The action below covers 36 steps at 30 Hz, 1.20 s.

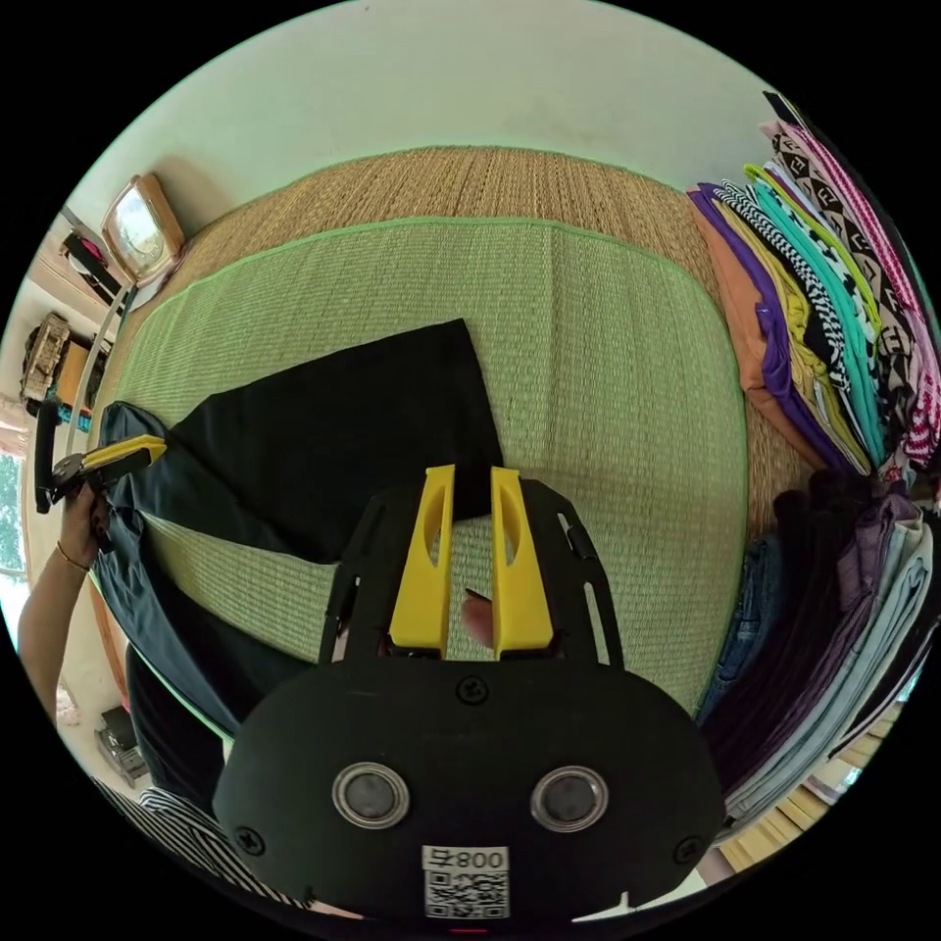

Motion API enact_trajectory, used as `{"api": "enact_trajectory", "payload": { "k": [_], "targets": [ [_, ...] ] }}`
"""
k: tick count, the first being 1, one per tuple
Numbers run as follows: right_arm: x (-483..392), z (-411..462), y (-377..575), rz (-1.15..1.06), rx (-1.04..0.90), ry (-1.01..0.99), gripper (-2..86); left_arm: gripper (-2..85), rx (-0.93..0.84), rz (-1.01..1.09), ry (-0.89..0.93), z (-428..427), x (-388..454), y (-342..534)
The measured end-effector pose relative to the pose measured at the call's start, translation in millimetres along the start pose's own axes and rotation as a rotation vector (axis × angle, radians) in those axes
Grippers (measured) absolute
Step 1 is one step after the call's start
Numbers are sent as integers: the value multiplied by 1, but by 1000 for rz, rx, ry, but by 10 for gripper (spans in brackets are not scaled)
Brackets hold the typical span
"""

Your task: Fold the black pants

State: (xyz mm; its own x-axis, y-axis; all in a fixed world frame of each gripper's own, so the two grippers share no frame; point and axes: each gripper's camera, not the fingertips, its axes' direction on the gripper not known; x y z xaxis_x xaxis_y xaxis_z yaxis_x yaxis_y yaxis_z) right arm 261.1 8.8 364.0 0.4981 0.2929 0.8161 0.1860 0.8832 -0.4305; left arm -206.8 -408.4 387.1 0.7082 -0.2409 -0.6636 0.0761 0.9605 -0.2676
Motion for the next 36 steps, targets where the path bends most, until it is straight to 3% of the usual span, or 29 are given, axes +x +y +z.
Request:
{"api": "enact_trajectory", "payload": {
  "k": [7, 20, 25, 30, 34, 36],
  "targets": [
    [38, -21, 15, 36, 17, -103, 20, 6, 30, 41, 5, 0, 7, 1],
    [168, -154, 136, 291, 363, -881, 11, 1, 308, 45, 176, -76, -4, 51],
    [184, -178, 123, 349, 395, -832, 5, 2, 324, 49, 154, -72, 4, 32],
    [221, -134, 75, 530, 264, -674, 1, 2, 195, -79, 137, -25, -2, -6],
    [188, -126, 74, 371, 223, -571, 0, 1, 255, -55, 194, -25, -3, 8],
    [151, -108, 77, 221, 106, -451, -1, 1, 272, -35, 140, -29, -7, 26]
  ]
}}
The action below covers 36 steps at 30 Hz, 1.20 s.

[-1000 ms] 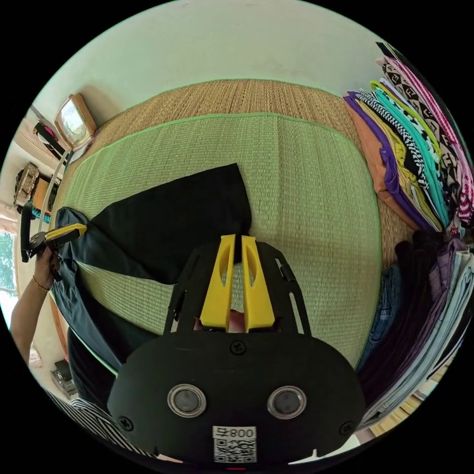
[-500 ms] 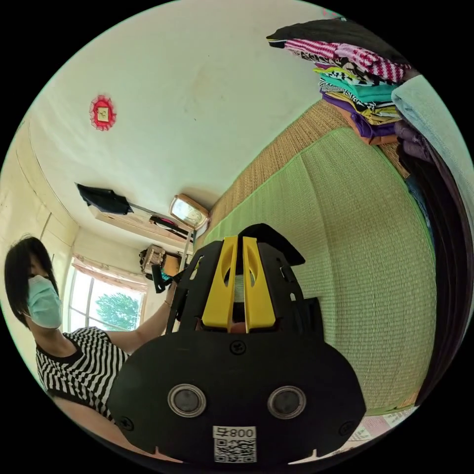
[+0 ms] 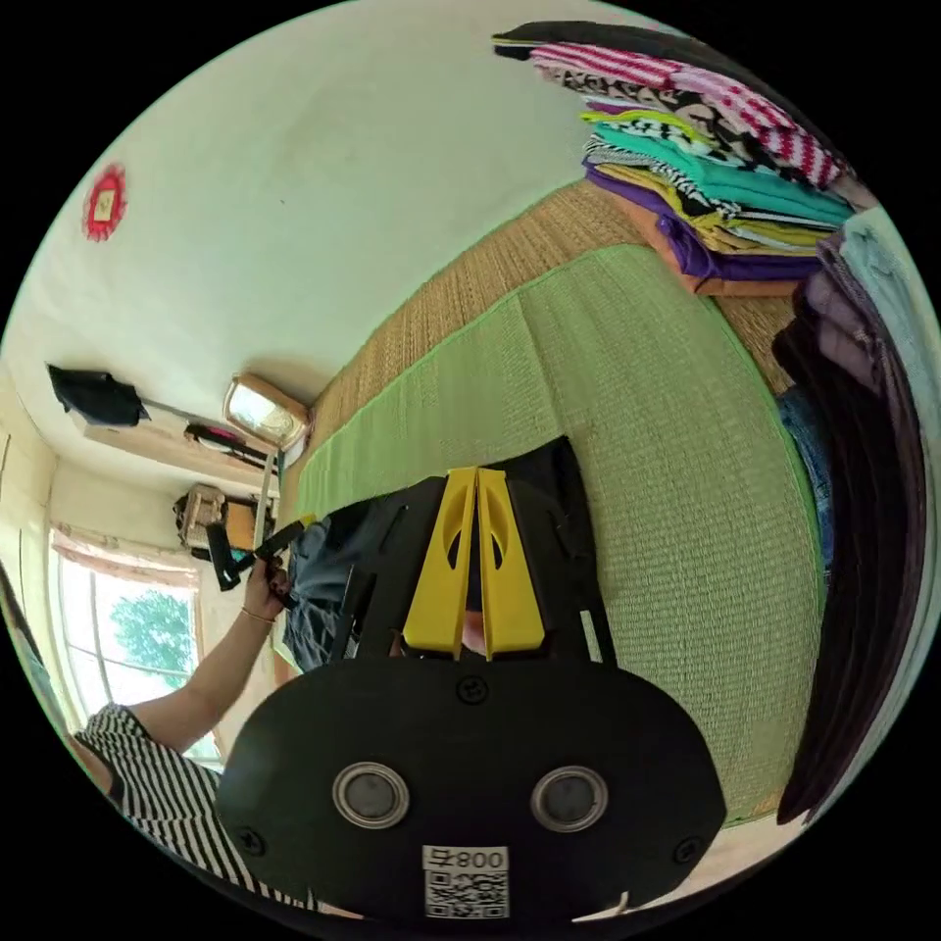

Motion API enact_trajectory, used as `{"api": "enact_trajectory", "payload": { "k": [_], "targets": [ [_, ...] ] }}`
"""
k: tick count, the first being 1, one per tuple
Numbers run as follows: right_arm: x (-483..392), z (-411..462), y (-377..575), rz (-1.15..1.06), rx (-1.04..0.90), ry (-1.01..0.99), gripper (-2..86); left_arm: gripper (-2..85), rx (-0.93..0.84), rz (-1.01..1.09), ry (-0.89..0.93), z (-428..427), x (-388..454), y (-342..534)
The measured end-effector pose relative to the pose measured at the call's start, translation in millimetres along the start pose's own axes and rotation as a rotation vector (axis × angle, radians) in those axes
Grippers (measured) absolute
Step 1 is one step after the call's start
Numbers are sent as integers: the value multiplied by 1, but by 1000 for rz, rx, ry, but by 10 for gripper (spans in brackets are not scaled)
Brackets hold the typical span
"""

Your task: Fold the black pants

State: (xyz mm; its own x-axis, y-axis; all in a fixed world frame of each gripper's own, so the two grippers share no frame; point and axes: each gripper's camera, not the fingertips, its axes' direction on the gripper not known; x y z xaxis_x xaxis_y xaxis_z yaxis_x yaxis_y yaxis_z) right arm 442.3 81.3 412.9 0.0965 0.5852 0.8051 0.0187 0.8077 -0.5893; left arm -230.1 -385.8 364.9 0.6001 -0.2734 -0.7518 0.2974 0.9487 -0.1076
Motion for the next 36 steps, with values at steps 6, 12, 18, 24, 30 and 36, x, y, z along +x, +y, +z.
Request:
{"api": "enact_trajectory", "payload": {
  "k": [6, 12, 18, 24, 30, 36],
  "targets": [
    [-19, 50, 23, -155, -90, 356, -3, 1, -124, -106, -196, 13, -48, 30],
    [-11, 47, 4, -145, -78, 424, -3, 1, -106, -189, -216, 32, -69, 19],
    [1, 40, -10, -86, -64, 436, -1, 2, -73, -218, -173, 35, -82, 1],
    [-1, 27, 9, -73, 8, 387, 2, 4, 25, -166, -51, -2, -80, 40],
    [-19, 0, 80, -140, -4, 243, 27, 20, -63, -37, 90, -36, -52, 144],
    [-22, -17, 183, -69, -127, 256, 77, 54, -170, -93, 150, -58, -35, 237]
  ]
}}
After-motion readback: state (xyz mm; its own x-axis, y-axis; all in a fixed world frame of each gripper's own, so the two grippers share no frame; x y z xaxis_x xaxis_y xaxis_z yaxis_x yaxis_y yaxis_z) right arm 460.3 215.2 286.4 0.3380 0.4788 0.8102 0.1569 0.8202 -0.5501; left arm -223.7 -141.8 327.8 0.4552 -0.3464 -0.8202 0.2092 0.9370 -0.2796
